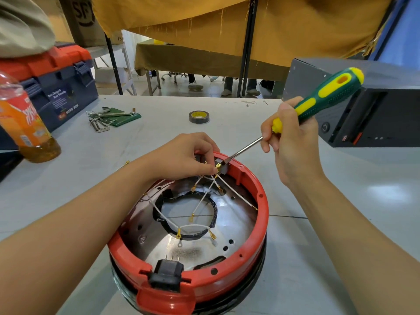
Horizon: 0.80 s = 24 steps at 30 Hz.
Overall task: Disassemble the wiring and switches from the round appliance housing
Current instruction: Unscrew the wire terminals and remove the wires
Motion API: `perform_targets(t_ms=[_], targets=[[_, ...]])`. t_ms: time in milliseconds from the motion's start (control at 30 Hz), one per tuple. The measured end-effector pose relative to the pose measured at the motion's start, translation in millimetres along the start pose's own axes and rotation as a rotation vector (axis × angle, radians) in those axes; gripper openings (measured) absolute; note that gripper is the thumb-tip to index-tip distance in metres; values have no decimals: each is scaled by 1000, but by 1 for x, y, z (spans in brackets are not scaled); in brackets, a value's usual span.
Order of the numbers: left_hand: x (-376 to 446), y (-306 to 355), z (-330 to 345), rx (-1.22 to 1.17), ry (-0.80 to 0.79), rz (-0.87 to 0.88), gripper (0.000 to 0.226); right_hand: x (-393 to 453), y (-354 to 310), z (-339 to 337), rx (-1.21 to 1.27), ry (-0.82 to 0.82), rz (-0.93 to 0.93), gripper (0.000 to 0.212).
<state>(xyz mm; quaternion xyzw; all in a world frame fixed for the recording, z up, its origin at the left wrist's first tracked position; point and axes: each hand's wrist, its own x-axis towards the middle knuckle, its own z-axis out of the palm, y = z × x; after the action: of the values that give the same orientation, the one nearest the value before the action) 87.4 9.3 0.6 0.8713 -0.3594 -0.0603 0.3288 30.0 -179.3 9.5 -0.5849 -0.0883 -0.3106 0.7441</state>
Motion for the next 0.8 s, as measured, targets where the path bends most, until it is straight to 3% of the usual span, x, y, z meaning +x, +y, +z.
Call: perform_targets(t_ms=[200, 433, 567, 800], targets=[[0, 0, -1, 7, -3, 8, 13, 7, 10, -6, 76, 119, 174, 26], [-1, 2, -2, 0, -13, -4, 12, 4, 21, -2, 115, 123, 292, 25], [0, 1, -1, -13, 2, -10, 10, 1, 17, 10, 46, 34, 209, 24], [0, 1, -2, 0, 0, -12, 12, 5, 7, -5, 48, 83, 113, 23]])
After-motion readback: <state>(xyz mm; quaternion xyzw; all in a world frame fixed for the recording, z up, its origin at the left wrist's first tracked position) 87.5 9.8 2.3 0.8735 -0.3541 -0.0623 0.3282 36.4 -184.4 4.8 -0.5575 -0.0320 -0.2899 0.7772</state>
